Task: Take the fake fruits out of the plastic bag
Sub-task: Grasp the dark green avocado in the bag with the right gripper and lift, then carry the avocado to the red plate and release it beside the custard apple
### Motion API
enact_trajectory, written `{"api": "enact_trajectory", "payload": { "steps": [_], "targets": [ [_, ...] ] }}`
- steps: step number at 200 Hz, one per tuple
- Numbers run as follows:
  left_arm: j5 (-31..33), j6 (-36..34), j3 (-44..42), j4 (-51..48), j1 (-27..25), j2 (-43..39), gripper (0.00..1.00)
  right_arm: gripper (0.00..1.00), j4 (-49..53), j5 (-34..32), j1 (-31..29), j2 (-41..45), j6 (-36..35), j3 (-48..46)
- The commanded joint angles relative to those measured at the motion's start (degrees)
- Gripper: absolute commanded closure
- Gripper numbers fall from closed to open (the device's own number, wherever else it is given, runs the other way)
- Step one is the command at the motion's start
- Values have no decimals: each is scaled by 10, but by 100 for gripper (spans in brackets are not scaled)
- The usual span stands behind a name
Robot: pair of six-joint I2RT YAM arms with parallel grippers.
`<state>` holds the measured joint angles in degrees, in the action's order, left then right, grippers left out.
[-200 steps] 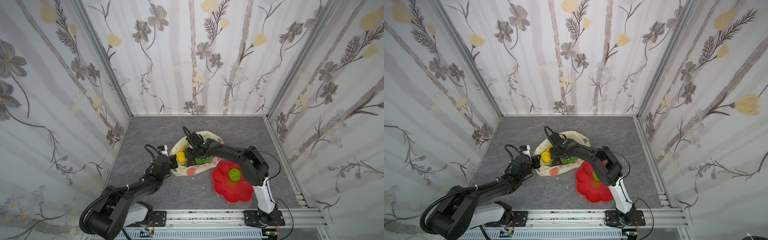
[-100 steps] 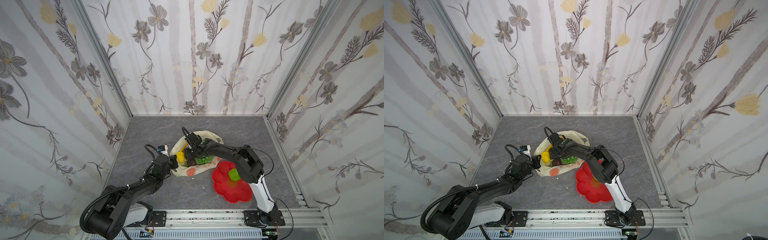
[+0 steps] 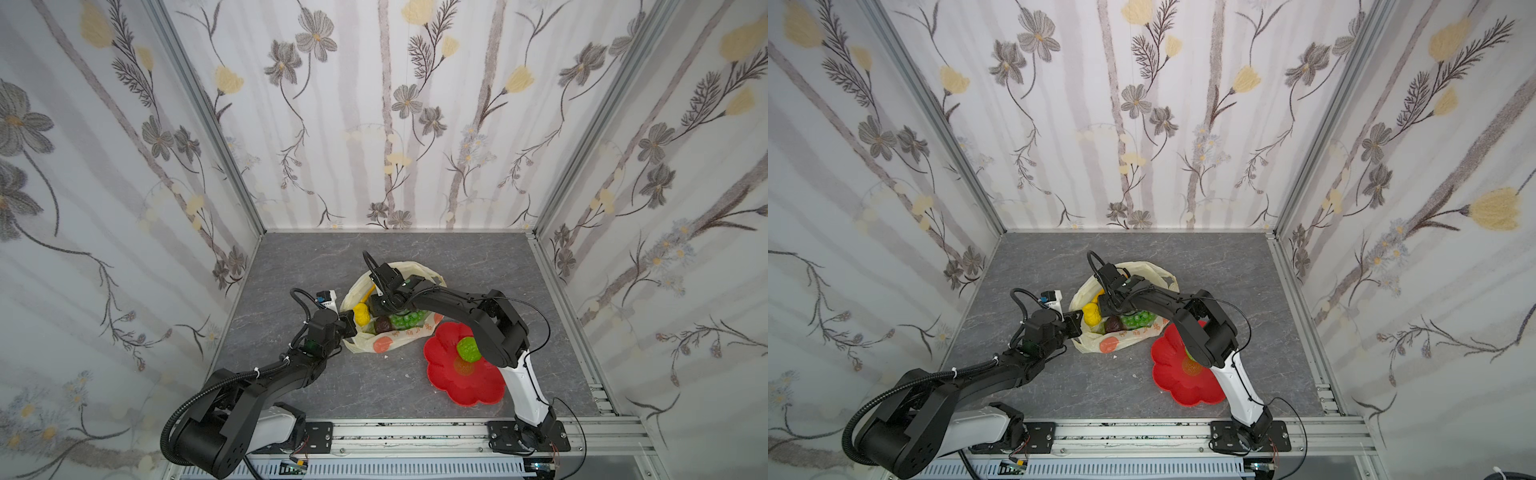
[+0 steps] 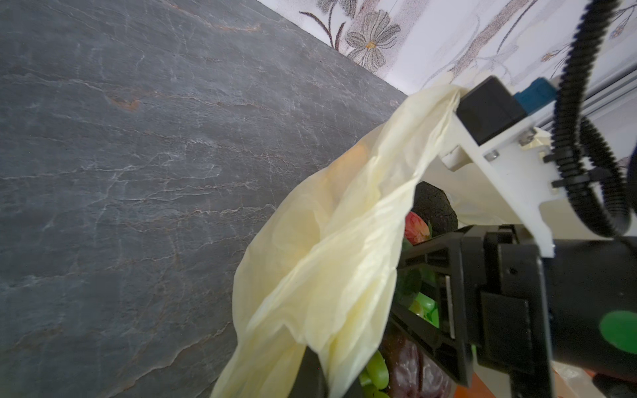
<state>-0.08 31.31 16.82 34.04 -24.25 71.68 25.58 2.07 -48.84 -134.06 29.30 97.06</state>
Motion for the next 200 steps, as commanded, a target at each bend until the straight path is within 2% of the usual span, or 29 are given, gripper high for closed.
{"api": "enact_trajectory", "payload": {
  "steps": [1,43,83,148,200],
  "targets": [
    [-1,-4,6,5,2,-2,100,49,-4,-10,-4,19,-5,-5],
    [-9,-2,5,5,2,-6,100,49,3,-27,-11,66,-6,-34],
    [-14,1,4,4,2,-11,100,49,4,-45,-20,135,-3,-102],
    [-18,3,2,3,3,-17,100,49,46,-84,-24,297,9,-249],
    [-18,6,4,3,3,-11,100,49,112,-124,-36,423,56,-346]
  ]
}}
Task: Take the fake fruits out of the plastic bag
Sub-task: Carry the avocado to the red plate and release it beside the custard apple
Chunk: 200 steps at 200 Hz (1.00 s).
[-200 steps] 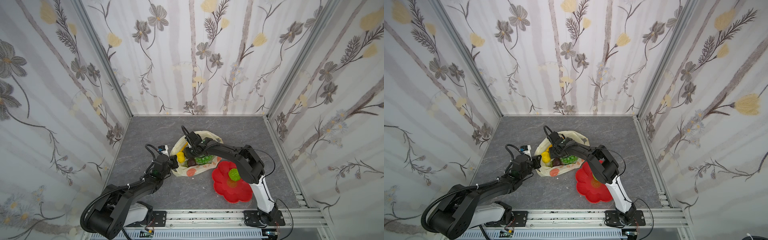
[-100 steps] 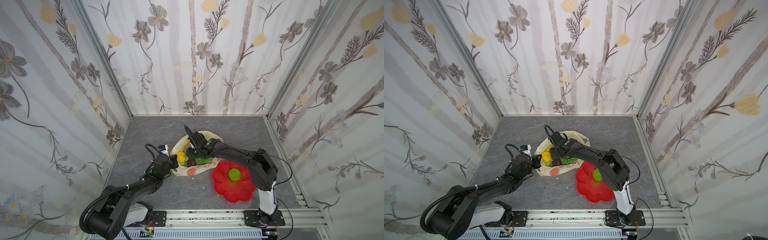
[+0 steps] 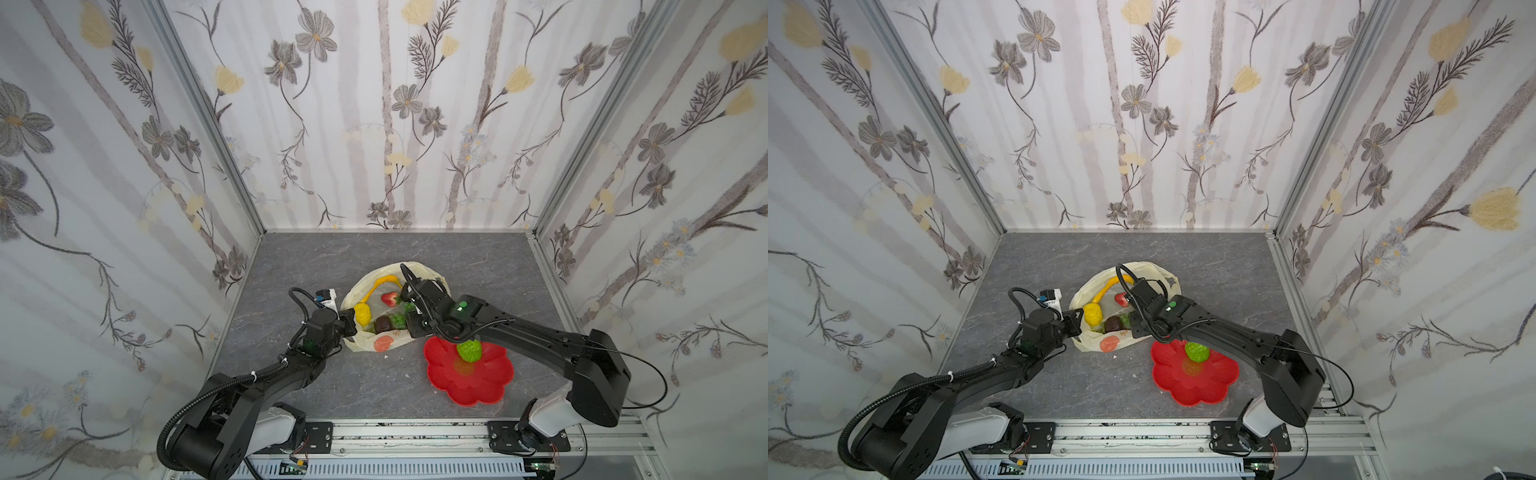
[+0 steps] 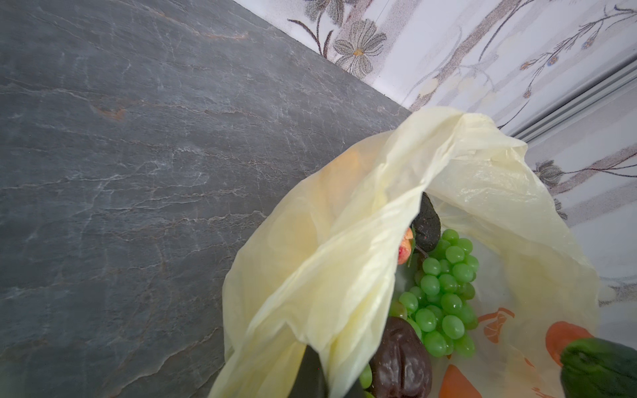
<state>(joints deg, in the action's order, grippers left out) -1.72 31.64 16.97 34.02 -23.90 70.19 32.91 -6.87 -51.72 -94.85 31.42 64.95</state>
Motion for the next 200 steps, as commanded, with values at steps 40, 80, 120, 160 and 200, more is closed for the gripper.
{"api": "enact_trajectory", "payload": {
  "steps": [40,80,120,160,200],
  "targets": [
    [-6,5,4,3,0,4,100,49,93,-37,-32,108,71,-82],
    [-7,6,1,4,0,-2,100,49,126,-35,-36,164,104,-142],
    [-9,7,1,3,0,-4,100,49,126,-17,-36,201,128,-198],
    [-8,7,1,3,0,-2,100,49,133,-9,-36,224,145,-247],
    [-9,8,1,3,0,-1,100,50,154,-9,-34,228,161,-266]
  ]
}}
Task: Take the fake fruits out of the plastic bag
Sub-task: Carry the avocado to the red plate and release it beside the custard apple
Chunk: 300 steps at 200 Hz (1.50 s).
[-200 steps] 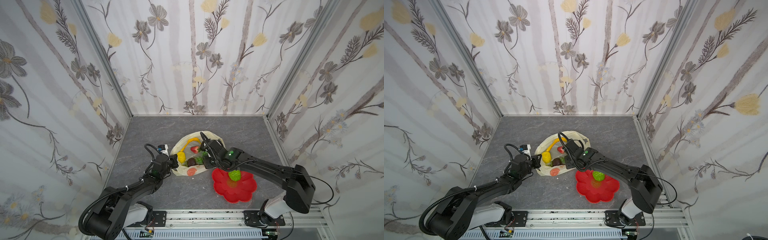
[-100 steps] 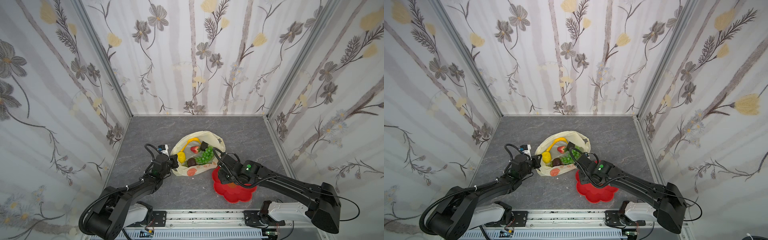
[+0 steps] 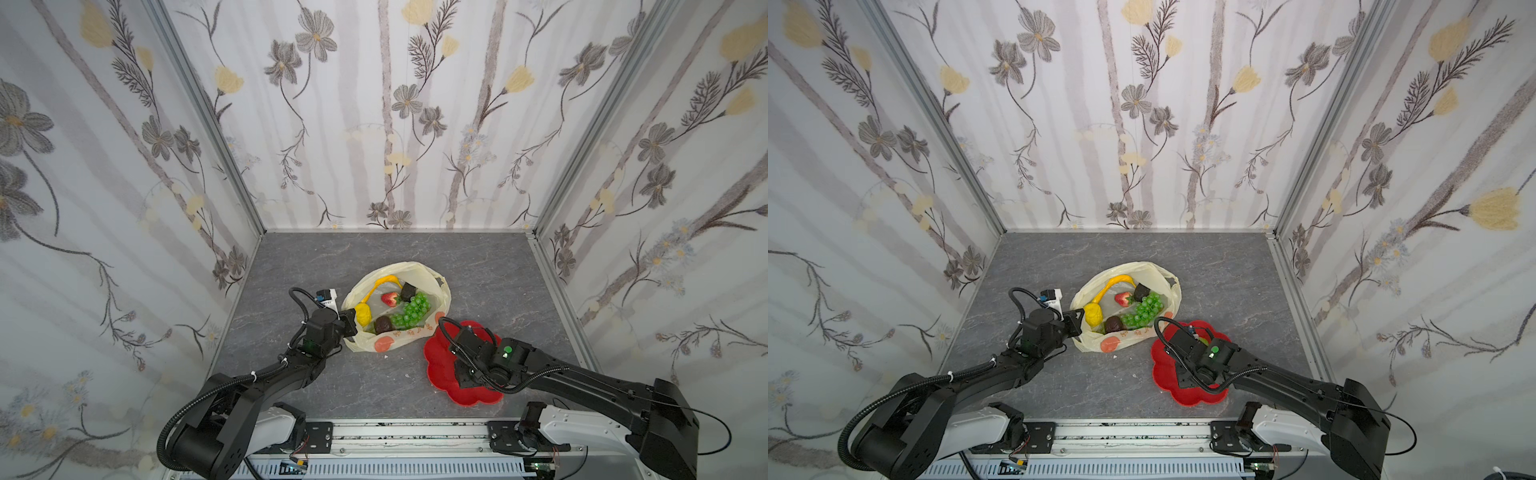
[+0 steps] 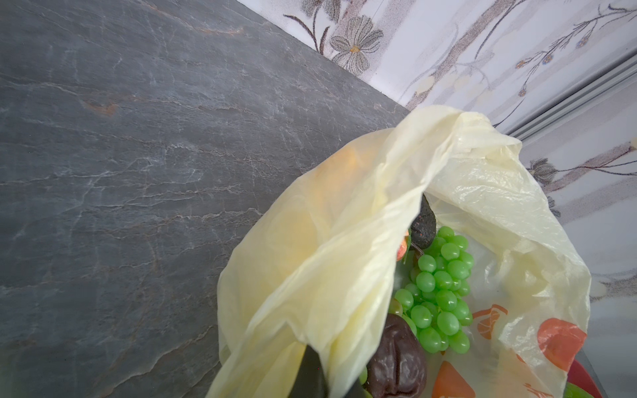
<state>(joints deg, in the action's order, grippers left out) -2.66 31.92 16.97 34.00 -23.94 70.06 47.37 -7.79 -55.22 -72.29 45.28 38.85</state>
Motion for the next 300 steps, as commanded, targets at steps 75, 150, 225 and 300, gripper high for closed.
{"api": "enact_trajectory", "payload": {
  "steps": [75,150,225,300],
  "targets": [
    [5,4,1,4,0,3,100,50,32,-32,14,-24,30,-17],
    [5,3,3,4,1,9,100,49,46,-63,15,-61,25,-8],
    [7,2,3,3,0,9,100,43,46,-78,15,-79,23,-9],
    [5,2,4,4,0,11,100,36,53,-90,15,-84,24,-2]
  ]
}}
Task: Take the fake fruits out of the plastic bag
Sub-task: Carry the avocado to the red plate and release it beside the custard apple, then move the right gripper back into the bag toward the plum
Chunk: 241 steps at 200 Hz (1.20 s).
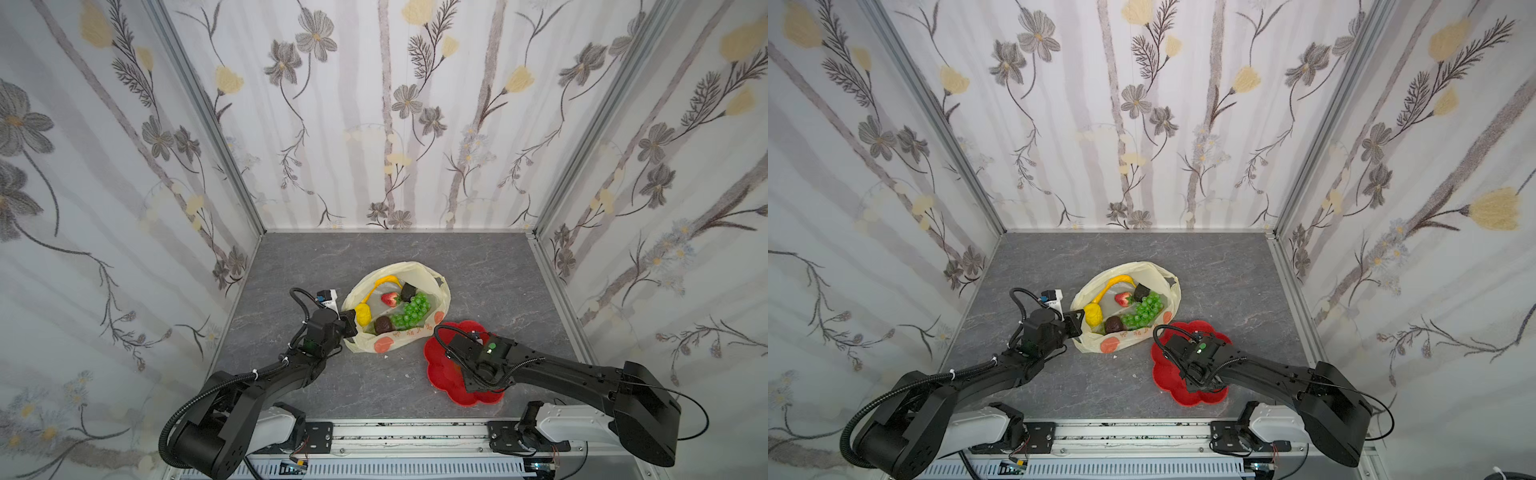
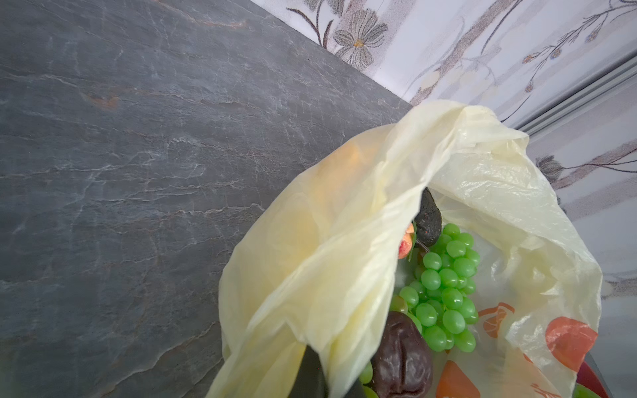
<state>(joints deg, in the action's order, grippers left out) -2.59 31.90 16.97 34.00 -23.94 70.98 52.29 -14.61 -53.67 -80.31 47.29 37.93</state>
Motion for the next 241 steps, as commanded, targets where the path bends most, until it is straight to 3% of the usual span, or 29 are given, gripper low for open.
{"api": "enact_trajectory", "payload": {
  "steps": [1,124,158,204,241],
  "targets": [
    [4,2,4,4,1,2,100,36,3,-22,-1,-4,3,7],
    [0,1,7,5,0,7,100,30,24,-33,-2,36,4,48],
    [1,2,5,4,0,5,100,31,15,-50,-3,50,-7,105],
    [4,13,6,5,0,9,100,32,-81,-42,-2,49,-30,174],
    [-6,17,10,5,1,34,100,38,-241,45,-11,-6,-66,204]
  ]
}}
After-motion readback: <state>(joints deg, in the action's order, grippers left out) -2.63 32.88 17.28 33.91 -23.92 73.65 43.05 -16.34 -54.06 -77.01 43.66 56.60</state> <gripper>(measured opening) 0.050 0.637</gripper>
